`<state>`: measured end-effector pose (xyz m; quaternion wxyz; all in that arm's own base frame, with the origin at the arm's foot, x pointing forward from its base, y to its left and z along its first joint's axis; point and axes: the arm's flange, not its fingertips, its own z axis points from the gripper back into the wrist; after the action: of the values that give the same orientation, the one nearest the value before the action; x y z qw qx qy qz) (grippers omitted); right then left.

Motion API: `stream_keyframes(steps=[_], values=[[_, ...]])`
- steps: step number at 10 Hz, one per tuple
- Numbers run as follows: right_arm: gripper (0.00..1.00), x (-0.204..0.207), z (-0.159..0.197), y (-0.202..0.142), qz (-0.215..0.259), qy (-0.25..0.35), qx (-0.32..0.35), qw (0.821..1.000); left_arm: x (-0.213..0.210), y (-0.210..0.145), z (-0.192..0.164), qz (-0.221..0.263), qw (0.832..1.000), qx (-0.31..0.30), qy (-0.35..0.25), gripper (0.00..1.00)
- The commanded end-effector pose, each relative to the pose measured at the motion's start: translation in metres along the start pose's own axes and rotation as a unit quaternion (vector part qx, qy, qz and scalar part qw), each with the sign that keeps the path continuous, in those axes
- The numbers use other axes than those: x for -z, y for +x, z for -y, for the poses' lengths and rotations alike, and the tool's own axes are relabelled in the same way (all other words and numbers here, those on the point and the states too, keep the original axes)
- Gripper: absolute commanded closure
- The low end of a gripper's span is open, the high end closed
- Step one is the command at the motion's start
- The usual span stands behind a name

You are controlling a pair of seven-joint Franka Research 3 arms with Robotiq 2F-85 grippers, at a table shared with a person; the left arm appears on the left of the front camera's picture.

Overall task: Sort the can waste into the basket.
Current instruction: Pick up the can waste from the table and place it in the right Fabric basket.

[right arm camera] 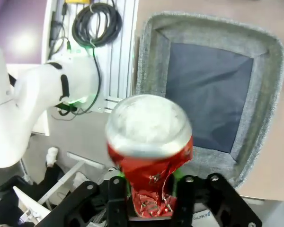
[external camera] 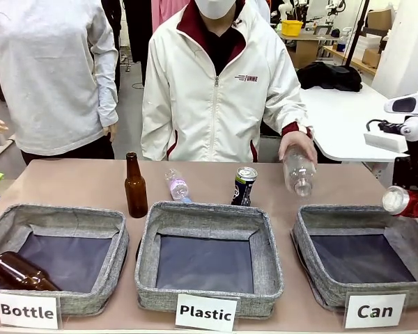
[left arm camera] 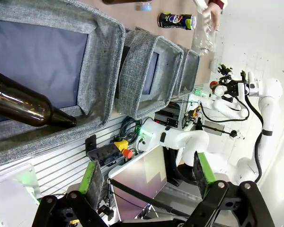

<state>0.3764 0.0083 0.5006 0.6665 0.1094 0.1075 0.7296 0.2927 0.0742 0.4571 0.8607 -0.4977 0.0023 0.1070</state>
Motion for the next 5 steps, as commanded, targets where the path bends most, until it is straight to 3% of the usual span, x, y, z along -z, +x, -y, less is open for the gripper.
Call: stream_keyframes(steps=[1, 5], values=[[0.00, -0.0038, 0.0025, -0.0018, 0.009, 0.000, 0.002, 1.000, -0.0009, -0.0008, -0.0007, 0.000, 1.000, -0.001, 0.001, 0.00], [0.00, -0.0043, 0.0033, -0.0056, 0.022, 0.000, 0.016, 1.000, -0.0009, -0.0008, -0.0007, 0.000, 1.000, -0.001, 0.001, 0.00]])
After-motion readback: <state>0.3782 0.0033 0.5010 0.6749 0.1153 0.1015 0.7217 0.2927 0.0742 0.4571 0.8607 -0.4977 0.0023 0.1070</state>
